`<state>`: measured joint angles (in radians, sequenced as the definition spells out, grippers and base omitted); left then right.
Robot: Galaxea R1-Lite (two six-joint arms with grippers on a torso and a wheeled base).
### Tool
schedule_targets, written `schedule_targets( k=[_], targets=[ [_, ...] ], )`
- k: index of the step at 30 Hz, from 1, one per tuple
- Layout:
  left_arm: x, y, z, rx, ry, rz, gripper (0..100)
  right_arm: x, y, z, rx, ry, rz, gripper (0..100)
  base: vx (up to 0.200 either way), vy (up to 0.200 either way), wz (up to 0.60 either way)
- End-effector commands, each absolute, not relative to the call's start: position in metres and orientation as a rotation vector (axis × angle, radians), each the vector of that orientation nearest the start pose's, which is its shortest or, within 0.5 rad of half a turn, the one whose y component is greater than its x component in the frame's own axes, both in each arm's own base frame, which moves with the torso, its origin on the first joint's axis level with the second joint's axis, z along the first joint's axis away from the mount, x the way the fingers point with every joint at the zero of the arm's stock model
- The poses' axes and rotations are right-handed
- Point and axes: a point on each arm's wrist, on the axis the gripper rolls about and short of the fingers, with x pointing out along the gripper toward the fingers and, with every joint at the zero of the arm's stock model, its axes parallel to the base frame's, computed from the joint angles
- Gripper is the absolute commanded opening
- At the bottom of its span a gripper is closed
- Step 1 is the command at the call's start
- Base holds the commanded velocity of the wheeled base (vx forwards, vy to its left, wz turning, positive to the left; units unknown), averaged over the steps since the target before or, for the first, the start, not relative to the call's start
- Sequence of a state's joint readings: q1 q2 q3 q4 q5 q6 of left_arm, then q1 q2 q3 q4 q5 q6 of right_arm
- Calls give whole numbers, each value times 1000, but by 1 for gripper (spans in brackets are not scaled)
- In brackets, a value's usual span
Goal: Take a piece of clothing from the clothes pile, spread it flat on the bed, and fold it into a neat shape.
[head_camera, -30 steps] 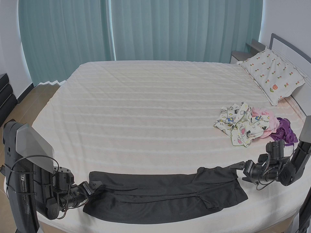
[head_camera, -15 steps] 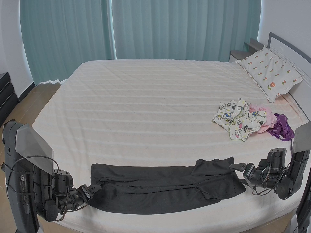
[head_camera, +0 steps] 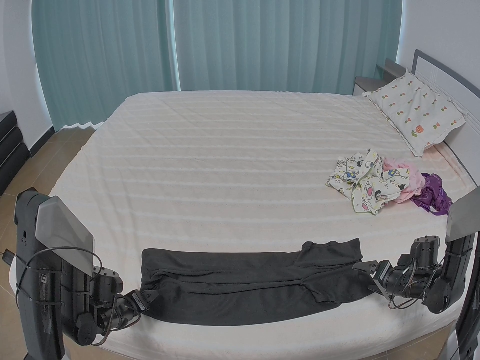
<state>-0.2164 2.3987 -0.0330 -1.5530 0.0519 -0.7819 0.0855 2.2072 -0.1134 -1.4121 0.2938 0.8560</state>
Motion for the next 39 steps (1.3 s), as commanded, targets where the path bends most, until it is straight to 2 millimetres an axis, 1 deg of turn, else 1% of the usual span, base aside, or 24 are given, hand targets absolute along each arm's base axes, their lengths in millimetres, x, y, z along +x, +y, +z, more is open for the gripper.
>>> schedule_targets(
  k=[1,2,6,12,13,17,24,31,32,35,36,39],
  targets=[
    [212,-53,-56,-592,835,176,100,233,27,-13,882,807,51,100,0,0,0],
    [212,-53,-56,-590,835,177,0,233,27,-13,882,806,51,100,0,0,0],
    [209,-52,-55,-584,839,189,0,231,28,-13,879,816,50,100,0,0,0],
    [206,-50,-55,-526,808,269,0,229,28,-13,878,806,59,100,0,0,0],
    [206,-49,-55,-483,799,285,0,228,29,-13,876,803,64,100,0,0,0],
    [204,-47,-57,-428,797,334,0,227,30,-16,873,805,68,100,0,0,0],
    [195,-53,-63,-369,878,328,0,224,31,-21,869,804,72,100,0,0,0],
    [194,-54,-63,-364,884,326,0,222,31,-21,863,810,68,100,0,0,0],
    [194,-54,-64,-362,886,327,100,221,31,-22,860,820,65,100,0,0,0],
    [194,-54,-65,-364,886,329,100,220,33,-26,854,839,65,100,0,0,0],
    [195,-54,-65,-366,884,329,100,220,34,-30,850,856,59,100,0,0,0],
    [195,-54,-66,-368,886,329,100,219,32,-36,845,869,24,100,0,0,0]
  ],
)
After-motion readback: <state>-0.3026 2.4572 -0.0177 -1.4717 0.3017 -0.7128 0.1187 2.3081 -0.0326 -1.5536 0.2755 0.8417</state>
